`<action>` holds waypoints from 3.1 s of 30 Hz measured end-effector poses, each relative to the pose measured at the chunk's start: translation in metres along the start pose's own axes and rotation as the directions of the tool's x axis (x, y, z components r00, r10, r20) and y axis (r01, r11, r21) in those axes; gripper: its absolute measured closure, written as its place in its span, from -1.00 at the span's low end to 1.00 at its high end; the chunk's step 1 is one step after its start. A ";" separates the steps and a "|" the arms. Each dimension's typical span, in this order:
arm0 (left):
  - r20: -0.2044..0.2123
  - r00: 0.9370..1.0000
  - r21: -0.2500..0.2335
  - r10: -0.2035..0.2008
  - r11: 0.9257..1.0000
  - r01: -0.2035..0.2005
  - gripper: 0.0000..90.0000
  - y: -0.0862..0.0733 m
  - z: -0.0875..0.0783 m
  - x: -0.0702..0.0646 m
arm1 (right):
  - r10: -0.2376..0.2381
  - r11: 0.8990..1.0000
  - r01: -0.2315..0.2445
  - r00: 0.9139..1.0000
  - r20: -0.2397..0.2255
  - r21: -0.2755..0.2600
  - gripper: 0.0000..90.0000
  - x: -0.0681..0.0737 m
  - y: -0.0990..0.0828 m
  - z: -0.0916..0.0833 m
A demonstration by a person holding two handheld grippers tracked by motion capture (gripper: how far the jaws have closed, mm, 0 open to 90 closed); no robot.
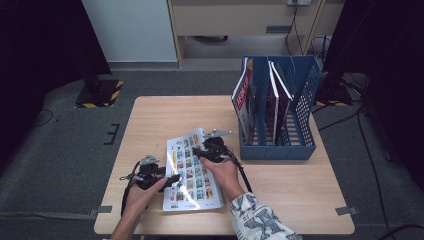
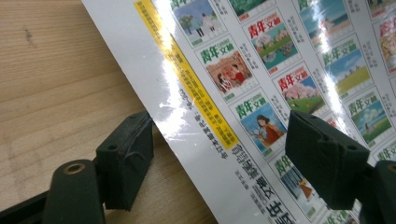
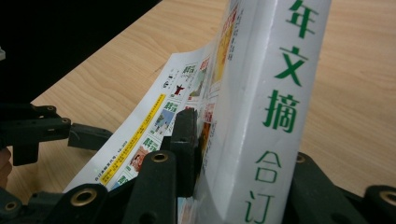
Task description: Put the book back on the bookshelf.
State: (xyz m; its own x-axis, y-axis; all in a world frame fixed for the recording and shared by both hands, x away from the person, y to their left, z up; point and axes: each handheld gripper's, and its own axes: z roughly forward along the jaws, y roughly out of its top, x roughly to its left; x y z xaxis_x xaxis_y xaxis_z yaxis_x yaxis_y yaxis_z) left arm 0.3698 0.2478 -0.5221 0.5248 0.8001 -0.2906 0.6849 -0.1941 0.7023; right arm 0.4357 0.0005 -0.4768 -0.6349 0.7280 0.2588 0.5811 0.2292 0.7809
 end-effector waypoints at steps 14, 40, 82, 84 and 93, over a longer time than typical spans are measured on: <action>0.057 0.998 0.032 0.028 0.999 -0.030 -0.56 -0.002 0.008 -0.004 | -0.085 0.990 0.087 0.996 0.023 -0.115 0.57 0.009 0.013 -0.014; 0.008 0.998 -0.009 -0.063 0.998 0.063 0.80 0.003 -0.005 0.006 | -0.110 0.986 0.102 0.992 -0.057 -0.131 0.53 0.014 0.015 -0.017; 0.145 0.988 -0.003 -0.056 0.998 0.057 -0.19 0.000 0.004 0.018 | -0.221 0.960 0.210 0.974 -0.042 -0.184 0.61 0.027 0.022 -0.022; 0.153 0.986 -0.007 -0.066 0.998 0.068 -0.15 0.000 0.004 0.020 | -0.235 0.955 0.221 0.971 -0.051 -0.198 0.61 0.029 0.023 -0.023; 0.176 0.973 -0.038 -0.150 0.987 0.159 0.56 0.002 -0.007 0.030 | -0.260 0.944 0.238 0.963 -0.072 -0.231 0.62 0.028 0.025 -0.027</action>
State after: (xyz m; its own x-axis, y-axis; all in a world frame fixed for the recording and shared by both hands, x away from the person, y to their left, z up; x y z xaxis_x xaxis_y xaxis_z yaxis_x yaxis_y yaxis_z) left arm 0.3832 0.2756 -0.5246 0.4969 0.7078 -0.5021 0.7400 -0.0433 0.6712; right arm 0.4181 0.0092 -0.4347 -0.7989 0.5952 0.0867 0.2799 0.2403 0.9295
